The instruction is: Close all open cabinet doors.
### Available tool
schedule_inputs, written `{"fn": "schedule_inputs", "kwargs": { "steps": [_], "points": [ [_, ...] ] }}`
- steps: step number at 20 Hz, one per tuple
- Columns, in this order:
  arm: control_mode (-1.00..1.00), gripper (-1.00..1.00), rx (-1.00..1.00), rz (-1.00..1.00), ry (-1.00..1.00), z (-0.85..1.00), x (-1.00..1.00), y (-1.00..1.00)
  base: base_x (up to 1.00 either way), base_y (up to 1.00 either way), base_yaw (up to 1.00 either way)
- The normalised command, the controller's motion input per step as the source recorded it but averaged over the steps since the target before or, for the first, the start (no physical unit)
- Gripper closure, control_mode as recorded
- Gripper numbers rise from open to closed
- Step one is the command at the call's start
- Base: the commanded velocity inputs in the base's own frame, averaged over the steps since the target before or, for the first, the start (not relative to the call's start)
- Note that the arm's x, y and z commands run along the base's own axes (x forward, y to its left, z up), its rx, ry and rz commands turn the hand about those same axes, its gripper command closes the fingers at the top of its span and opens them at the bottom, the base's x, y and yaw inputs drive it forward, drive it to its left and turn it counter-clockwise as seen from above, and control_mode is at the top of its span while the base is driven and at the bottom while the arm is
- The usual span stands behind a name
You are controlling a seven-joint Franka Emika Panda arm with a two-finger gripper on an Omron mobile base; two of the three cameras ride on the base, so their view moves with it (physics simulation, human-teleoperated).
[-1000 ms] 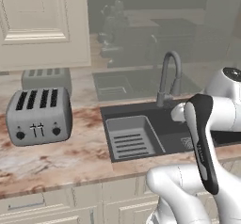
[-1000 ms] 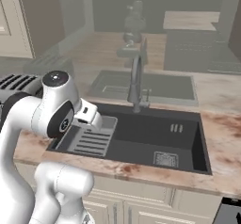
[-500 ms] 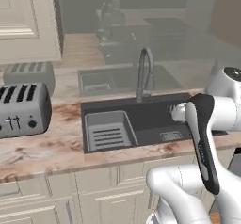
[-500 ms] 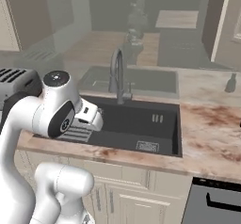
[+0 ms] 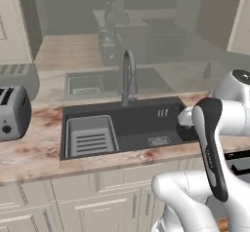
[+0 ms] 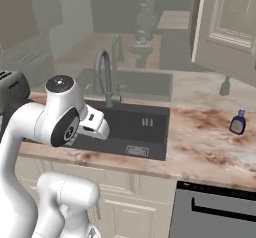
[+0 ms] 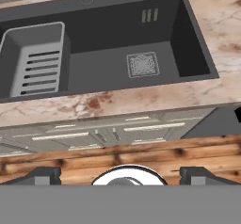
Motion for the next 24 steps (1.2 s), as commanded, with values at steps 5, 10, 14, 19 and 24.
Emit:
{"fn": "schedule_inputs", "kwargs": {
  "steps": [5,10,14,19,24],
  "points": [
    [1.0,-1.0,0.0,0.0,0.0,0.0,0.0,0.0,0.0,-0.56,0.0],
    [1.0,-1.0,0.0,0.0,0.0,0.0,0.0,0.0,0.0,-0.69,0.0],
    [1.0,-1.0,0.0,0.0,0.0,0.0,0.0,0.0,0.0,-0.64,0.0],
    [1.0,-1.0,0.0,0.0,0.0,0.0,0.0,0.0,0.0,-0.64,0.0],
    [1.0,-1.0,0.0,0.0,0.0,0.0,0.0,0.0,0.0,-0.54,0.0]
  ]
}}
